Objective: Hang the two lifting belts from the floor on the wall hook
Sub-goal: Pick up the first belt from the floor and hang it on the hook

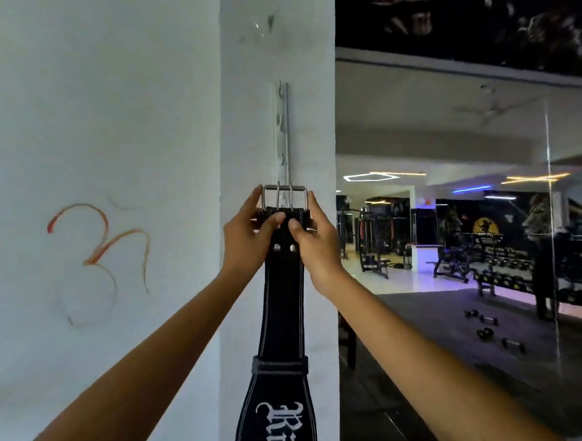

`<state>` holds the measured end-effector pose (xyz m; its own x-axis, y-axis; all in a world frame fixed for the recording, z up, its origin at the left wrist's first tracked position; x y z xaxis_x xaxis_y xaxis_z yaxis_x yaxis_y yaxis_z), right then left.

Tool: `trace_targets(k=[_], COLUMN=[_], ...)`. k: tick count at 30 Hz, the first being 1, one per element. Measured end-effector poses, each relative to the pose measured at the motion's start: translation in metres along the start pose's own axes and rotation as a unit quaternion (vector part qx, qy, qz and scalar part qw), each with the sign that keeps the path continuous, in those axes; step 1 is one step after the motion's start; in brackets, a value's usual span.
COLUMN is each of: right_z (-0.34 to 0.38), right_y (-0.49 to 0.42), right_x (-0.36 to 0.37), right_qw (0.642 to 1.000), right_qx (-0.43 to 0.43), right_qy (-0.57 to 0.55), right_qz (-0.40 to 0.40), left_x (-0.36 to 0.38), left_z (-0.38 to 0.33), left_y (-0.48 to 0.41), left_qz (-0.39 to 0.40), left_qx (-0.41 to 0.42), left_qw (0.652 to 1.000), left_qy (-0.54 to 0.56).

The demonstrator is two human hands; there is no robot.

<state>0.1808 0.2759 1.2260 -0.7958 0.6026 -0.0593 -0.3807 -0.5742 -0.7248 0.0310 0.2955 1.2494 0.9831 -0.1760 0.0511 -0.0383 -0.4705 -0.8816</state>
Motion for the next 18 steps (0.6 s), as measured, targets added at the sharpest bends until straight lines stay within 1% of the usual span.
trace_targets(k=[2, 6, 8, 10, 12, 13, 18], right_z=[0.015, 0.029, 0.027, 0.006, -0.01, -0.013, -0.013], right_y=[-0.043, -0.133, -0.147, -0.154, -0.152, -0.15, -0.147], right_x=[0.009, 0.021, 0.025, 0.041, 0.044, 0.042, 0.032], right_qw=[1.0, 1.0, 0.999, 0.997, 0.995, 0.994, 0.992], right_qx=[-0.008, -0.003, 0.007, 0.015, 0.029, 0.028, -0.01], right_qy=[-0.003, 0.001, 0.032, 0.073, 0.098, 0.101, 0.125], right_qz=[0.006, -0.026, -0.031, -0.004, 0.001, -0.003, -0.021], left_x=[0.004, 0.019, 0.019, 0.019, 0.018, 0.02, 0.029], left_z=[-0.001, 0.02, 0.033, 0.061, 0.077, 0.081, 0.07], left_y=[-0.042, -0.127, -0.137, -0.135, -0.126, -0.123, -0.12], left_qz=[-0.013, -0.036, -0.045, -0.068, -0.074, -0.071, -0.054], left_qx=[0.001, -0.032, -0.073, -0.107, -0.142, -0.145, -0.087], left_qw=[1.0, 0.999, 0.996, 0.992, 0.987, 0.986, 0.995], left_qy=[-0.006, 0.004, 0.021, 0.024, 0.031, 0.029, -0.013])
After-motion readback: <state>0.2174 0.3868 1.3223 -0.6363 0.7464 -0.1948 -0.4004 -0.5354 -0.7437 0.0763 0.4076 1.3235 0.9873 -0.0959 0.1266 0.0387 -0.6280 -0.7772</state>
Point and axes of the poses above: each hand's wrist, its own y-axis away from the middle knuckle, its own x-axis out of the palm, z = x × y, the point moved 10 cm from there along -y, towards the middle knuckle, and after that the axes turned 12 degrees about y, right-handed, at the moved point
